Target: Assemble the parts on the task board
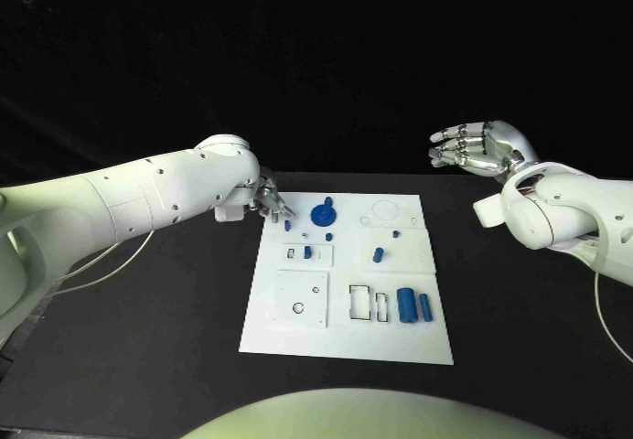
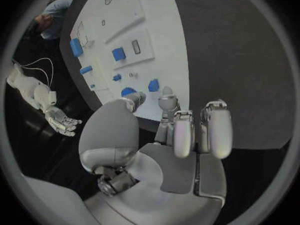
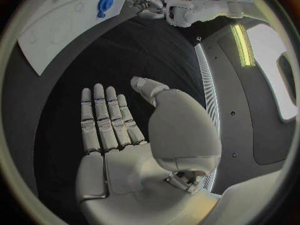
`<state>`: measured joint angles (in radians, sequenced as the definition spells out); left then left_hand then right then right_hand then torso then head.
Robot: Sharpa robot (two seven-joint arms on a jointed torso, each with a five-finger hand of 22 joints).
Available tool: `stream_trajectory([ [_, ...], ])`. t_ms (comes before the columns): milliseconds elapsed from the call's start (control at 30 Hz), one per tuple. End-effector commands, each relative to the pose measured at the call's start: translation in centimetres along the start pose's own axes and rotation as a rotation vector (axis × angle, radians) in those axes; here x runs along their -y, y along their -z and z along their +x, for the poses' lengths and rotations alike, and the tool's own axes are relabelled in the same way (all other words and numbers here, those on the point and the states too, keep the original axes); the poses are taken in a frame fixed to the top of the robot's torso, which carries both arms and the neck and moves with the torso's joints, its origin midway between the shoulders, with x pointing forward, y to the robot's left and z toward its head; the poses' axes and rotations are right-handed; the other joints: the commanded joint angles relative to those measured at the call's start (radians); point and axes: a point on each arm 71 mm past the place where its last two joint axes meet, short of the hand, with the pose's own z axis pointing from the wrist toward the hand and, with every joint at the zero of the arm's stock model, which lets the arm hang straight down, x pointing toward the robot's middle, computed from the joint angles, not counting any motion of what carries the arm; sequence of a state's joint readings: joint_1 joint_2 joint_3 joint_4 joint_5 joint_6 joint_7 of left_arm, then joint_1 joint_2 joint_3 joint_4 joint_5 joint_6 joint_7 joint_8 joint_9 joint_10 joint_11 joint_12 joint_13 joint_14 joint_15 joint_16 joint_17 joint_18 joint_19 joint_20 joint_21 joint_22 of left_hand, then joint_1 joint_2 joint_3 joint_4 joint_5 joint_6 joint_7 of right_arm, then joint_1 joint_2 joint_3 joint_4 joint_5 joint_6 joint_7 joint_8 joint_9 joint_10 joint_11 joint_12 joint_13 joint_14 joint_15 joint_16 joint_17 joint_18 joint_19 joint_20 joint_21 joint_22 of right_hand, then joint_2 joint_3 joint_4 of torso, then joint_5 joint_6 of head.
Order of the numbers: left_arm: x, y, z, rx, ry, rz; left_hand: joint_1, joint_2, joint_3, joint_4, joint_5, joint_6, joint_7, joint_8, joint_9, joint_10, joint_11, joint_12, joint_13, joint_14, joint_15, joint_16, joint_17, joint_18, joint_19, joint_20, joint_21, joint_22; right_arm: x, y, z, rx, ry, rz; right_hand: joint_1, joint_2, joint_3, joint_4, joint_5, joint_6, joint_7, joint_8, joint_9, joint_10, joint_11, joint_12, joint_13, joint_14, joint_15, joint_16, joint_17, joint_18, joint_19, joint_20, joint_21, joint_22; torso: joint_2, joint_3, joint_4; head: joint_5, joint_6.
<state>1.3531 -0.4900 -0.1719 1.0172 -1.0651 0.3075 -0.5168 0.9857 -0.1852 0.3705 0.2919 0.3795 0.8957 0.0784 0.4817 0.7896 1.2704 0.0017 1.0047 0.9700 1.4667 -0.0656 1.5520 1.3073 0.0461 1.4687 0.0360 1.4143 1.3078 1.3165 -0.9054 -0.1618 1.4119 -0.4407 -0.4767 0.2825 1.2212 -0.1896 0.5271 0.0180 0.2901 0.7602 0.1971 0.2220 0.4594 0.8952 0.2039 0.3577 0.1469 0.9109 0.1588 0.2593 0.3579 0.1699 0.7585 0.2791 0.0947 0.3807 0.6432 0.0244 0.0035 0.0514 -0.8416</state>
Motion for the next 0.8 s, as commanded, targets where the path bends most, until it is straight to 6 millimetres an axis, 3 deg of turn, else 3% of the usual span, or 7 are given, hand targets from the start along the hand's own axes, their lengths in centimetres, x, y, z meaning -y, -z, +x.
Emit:
stream_trajectory([
  [33,0.26,-0.03,0.04,-0.003,0.017,0.018,-0.005,0.007,-0.005,0.0,-0.004,0.006,0.0,-0.005,-0.002,-0.001,0.001,0.003,0.0,0.099,0.005,0.006,0.246,0.005,0.007,0.008,0.006,0.018,-0.11,-0.01,0.22,-0.018,0.004,-0.016,-0.013,0.001,-0.007,-0.001,0.002,-0.006,0.069,-0.006,-0.001,-0.008,-0.002,0.005,-0.001,-0.002,0.006,-0.004,-0.001,0.011,-0.006,0.004,-0.006,-0.002,-0.001,0.0005,0.0,0.0,-0.001],
  [367,0.36,-0.22,0.07,-0.01,0.015,0.017,0.062,0.023,0.007,-0.009,-0.004,0.01,0.0,-0.012,-0.009,-0.001,0.0,0.008,-0.003,0.099,0.004,0.008,0.247,0.005,0.009,0.007,0.009,0.023,-0.11,0.0,0.3,-0.02,0.003,-0.016,-0.013,0.001,-0.007,-0.001,0.002,-0.006,0.069,-0.006,-0.001,-0.008,-0.002,0.005,-0.001,-0.002,0.006,-0.004,-0.001,0.011,-0.006,0.004,-0.006,-0.002,0.001,-0.0006,-0.0023,-0.002,-0.003],
  [800,0.58,-0.39,0.29,-0.022,0.012,0.026,0.096,0.029,0.014,-0.012,-0.003,0.012,-0.001,-0.016,-0.013,-0.001,-0.001,0.009,-0.006,0.099,0.003,0.009,0.248,0.004,0.01,0.007,0.01,0.026,-0.16,-0.02,0.41,-0.022,0.002,-0.017,-0.012,0.002,-0.008,-0.001,0.003,-0.006,0.068,-0.006,-0.002,-0.008,-0.002,0.006,-0.002,-0.002,0.006,-0.005,-0.001,0.011,-0.005,0.004,-0.008,-0.003,-0.001,0.0001,0.0006,-0.007,-0.009],
])
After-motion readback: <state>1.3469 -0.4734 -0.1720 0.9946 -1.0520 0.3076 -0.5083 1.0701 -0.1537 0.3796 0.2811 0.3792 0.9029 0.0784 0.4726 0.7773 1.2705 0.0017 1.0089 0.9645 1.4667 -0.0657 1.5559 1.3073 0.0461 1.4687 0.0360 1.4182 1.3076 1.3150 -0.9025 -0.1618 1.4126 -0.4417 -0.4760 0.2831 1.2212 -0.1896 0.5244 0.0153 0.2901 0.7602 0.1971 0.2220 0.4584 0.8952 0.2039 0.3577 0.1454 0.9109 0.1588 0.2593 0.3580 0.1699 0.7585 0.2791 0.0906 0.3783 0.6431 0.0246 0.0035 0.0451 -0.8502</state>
